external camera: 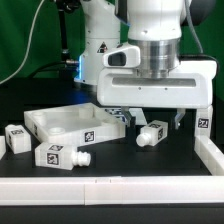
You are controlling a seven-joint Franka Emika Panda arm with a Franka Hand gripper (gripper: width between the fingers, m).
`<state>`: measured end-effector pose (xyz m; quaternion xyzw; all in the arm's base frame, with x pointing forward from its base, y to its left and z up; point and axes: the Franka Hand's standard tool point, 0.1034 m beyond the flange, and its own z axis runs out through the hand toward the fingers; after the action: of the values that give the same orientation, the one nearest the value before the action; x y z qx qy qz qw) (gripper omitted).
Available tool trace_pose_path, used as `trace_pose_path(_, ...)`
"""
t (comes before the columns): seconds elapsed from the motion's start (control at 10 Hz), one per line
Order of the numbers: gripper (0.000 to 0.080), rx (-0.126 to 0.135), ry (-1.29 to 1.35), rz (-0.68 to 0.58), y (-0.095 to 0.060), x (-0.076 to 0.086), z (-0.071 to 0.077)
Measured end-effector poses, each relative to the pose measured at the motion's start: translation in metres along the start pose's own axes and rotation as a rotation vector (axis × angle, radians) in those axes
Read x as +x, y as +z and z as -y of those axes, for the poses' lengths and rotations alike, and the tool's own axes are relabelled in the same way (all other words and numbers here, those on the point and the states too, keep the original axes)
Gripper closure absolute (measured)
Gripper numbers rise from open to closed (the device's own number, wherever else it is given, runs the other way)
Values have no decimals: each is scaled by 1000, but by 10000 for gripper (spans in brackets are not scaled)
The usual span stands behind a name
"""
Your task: Assemble one leg
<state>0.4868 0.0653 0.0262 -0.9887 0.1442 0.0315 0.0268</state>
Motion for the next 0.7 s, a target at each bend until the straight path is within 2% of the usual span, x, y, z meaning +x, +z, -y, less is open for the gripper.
trace_pose_path(0.3, 150, 14, 24, -28, 14, 2, -2)
trace_pose_path(0.5, 180, 14, 23, -25, 13, 2, -1)
trace_pose_path(0.6, 364, 13, 23, -25, 13, 2, -1)
trace_pose_path(0.7, 364, 14, 23, -25, 13, 2, -1)
